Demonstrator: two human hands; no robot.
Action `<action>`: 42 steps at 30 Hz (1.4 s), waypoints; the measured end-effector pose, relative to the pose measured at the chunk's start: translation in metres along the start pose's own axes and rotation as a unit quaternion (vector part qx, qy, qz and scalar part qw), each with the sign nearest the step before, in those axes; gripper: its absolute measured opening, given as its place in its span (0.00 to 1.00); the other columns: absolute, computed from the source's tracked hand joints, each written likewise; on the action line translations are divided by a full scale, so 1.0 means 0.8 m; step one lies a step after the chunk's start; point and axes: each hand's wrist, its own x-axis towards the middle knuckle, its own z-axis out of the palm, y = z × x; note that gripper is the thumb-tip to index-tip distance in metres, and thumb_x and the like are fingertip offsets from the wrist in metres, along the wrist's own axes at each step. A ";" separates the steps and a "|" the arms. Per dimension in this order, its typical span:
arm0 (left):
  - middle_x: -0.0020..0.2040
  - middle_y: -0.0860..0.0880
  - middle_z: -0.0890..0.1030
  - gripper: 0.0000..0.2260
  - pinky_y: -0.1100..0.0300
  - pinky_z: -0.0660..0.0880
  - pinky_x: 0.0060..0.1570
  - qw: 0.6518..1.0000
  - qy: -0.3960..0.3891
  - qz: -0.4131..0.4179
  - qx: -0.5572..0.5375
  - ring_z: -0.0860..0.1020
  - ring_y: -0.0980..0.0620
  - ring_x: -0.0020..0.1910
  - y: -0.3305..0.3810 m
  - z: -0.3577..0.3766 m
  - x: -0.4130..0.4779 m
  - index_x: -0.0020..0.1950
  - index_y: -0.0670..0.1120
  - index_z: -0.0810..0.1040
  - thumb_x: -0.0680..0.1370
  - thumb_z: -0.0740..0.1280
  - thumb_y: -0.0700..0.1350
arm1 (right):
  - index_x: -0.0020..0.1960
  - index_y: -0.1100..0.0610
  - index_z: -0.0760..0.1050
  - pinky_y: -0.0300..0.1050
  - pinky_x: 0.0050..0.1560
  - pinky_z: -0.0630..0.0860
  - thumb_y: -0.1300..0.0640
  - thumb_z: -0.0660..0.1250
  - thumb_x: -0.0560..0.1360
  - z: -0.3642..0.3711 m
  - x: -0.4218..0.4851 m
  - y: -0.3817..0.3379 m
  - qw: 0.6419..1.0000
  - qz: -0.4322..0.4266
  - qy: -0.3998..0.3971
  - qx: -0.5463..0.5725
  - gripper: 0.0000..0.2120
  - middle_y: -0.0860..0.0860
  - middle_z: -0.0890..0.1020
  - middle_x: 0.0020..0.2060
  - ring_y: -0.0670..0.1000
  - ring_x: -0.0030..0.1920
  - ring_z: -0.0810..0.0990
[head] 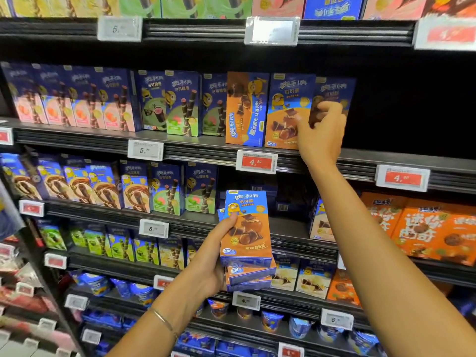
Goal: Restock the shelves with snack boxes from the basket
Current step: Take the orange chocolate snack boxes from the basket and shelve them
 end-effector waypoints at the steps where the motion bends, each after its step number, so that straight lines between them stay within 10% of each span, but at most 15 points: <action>1: 0.62 0.40 0.86 0.25 0.38 0.81 0.61 1.000 0.001 0.000 -0.001 0.85 0.36 0.60 -0.001 -0.002 0.001 0.59 0.49 0.89 0.70 0.79 0.63 | 0.63 0.51 0.70 0.53 0.58 0.78 0.47 0.71 0.76 -0.007 -0.014 0.002 0.999 -0.024 0.020 0.032 0.20 0.50 0.75 0.60 0.50 0.57 0.78; 5: 0.63 0.40 0.86 0.26 0.39 0.82 0.60 1.000 0.011 0.010 -0.005 0.85 0.36 0.60 -0.004 -0.010 0.003 0.62 0.47 0.88 0.72 0.78 0.62 | 0.55 0.49 0.73 0.36 0.43 0.75 0.51 0.69 0.77 -0.029 -0.128 0.039 0.988 -0.067 0.003 0.136 0.09 0.44 0.79 0.42 0.42 0.40 0.78; 10: 0.61 0.39 0.86 0.26 0.45 0.84 0.52 1.000 0.014 0.021 0.008 0.86 0.37 0.57 -0.007 -0.014 0.002 0.63 0.45 0.87 0.73 0.77 0.62 | 0.59 0.54 0.76 0.49 0.50 0.83 0.43 0.70 0.77 -0.016 -0.221 0.080 0.912 0.229 -0.327 0.097 0.18 0.52 0.85 0.50 0.49 0.47 0.85; 13: 0.63 0.40 0.86 0.32 0.43 0.82 0.57 0.999 0.012 0.041 0.032 0.85 0.37 0.60 -0.008 -0.019 0.001 0.66 0.47 0.85 0.70 0.78 0.66 | 0.56 0.57 0.79 0.47 0.42 0.83 0.41 0.66 0.79 -0.018 -0.228 0.078 0.856 0.309 -0.381 0.164 0.20 0.51 0.88 0.45 0.49 0.45 0.88; 19: 0.64 0.41 0.85 0.38 0.40 0.81 0.62 0.998 0.041 0.036 0.008 0.84 0.37 0.62 -0.023 -0.032 0.014 0.67 0.50 0.85 0.76 0.57 0.77 | 0.52 0.59 0.81 0.39 0.34 0.78 0.47 0.65 0.81 -0.025 -0.226 0.072 0.859 0.305 -0.381 0.157 0.16 0.52 0.88 0.43 0.48 0.42 0.87; 29: 0.59 0.37 0.86 0.30 0.35 0.78 0.66 0.994 0.108 0.010 -0.016 0.86 0.35 0.57 -0.038 -0.036 0.028 0.64 0.44 0.85 0.79 0.63 0.67 | 0.51 0.55 0.82 0.37 0.30 0.76 0.59 0.71 0.78 -0.087 -0.141 0.021 0.910 0.155 -0.318 0.217 0.03 0.49 0.86 0.40 0.42 0.36 0.82; 35: 0.55 0.39 0.88 0.28 0.44 0.85 0.47 0.996 0.081 -0.021 -0.022 0.89 0.39 0.48 -0.035 -0.015 0.027 0.47 0.48 0.91 0.80 0.62 0.69 | 0.55 0.54 0.82 0.38 0.35 0.78 0.58 0.69 0.79 -0.119 -0.045 -0.007 0.949 0.066 -0.185 0.248 0.07 0.46 0.87 0.45 0.43 0.43 0.85; 42: 0.56 0.39 0.88 0.29 0.40 0.82 0.58 0.996 0.086 -0.035 0.005 0.88 0.37 0.52 -0.031 0.009 0.020 0.53 0.47 0.91 0.80 0.63 0.69 | 0.57 0.54 0.81 0.32 0.31 0.76 0.54 0.66 0.81 -0.107 0.037 0.008 0.957 0.102 -0.091 0.254 0.09 0.45 0.87 0.46 0.40 0.42 0.86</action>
